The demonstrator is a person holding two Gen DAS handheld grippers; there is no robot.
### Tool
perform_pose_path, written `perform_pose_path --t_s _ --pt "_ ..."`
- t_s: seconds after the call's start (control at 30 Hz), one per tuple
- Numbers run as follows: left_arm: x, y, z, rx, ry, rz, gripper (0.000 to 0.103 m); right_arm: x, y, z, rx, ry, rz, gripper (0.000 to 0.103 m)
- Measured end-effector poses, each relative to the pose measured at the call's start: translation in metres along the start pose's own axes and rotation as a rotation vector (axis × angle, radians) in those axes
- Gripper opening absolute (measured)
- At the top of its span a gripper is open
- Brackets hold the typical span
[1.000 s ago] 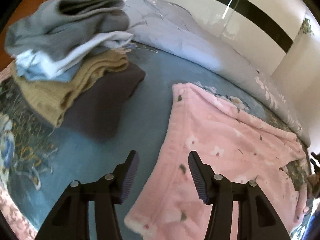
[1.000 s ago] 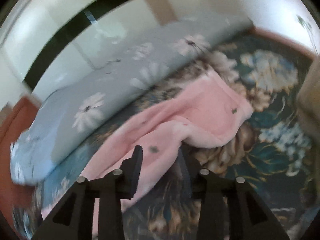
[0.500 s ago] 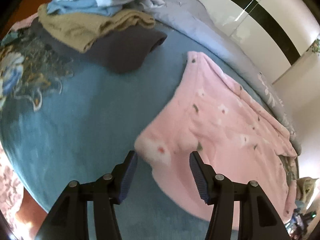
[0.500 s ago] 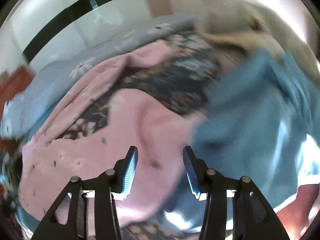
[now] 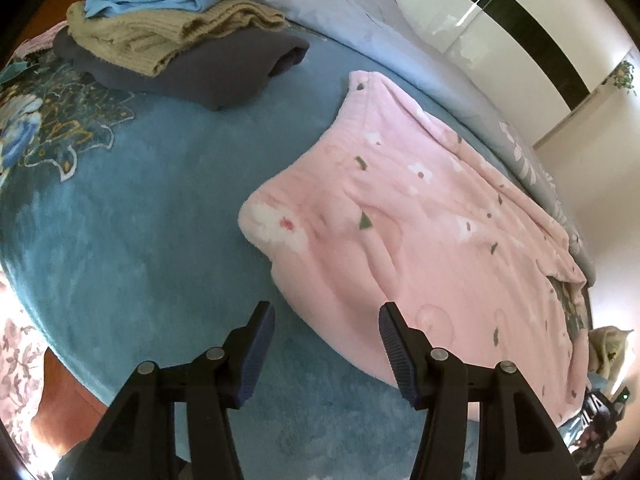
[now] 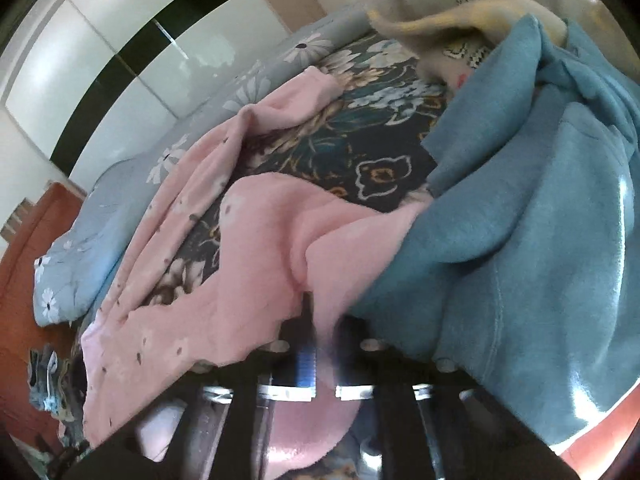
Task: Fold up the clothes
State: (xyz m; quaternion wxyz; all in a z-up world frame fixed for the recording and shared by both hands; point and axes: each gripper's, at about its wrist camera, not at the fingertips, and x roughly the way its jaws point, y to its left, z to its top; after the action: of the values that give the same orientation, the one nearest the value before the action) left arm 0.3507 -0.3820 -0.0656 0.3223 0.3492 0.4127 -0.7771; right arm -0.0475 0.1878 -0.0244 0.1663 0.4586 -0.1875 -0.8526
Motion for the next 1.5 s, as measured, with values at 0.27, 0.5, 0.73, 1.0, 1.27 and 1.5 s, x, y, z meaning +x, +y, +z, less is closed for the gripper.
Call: perform_pose_path --t_s 0.27,0.5,0.73,1.0,1.27,1.5 --pt "-0.002 0.007 -0.001 -0.051 -0.006 -0.028 0.058 -0.074 -0.004 0.009 -0.018 -0.260 -0.073 0.005" --pt "0.012 0.024 0.003 -0.194 -0.033 -0.133 0.058 -0.070 -0.032 -0.006 0.084 -0.235 -0.082 0.005" --pt "0.024 0.041 0.006 -0.325 -0.068 -0.226 0.019 -0.074 -0.027 0.001 0.074 -0.239 -0.062 0.005" --pt "-0.032 0.049 0.018 -0.394 -0.248 -0.347 0.005 -0.087 -0.015 0.008 0.083 -0.291 0.015 0.005" --pt "-0.071 0.042 0.031 -0.322 -0.323 -0.369 0.005 -0.111 -0.005 0.011 0.095 -0.369 0.090 0.005" --pt "-0.048 0.007 0.080 -0.288 -0.269 -0.338 0.005 -0.078 0.040 0.075 0.036 -0.379 0.085 0.005"
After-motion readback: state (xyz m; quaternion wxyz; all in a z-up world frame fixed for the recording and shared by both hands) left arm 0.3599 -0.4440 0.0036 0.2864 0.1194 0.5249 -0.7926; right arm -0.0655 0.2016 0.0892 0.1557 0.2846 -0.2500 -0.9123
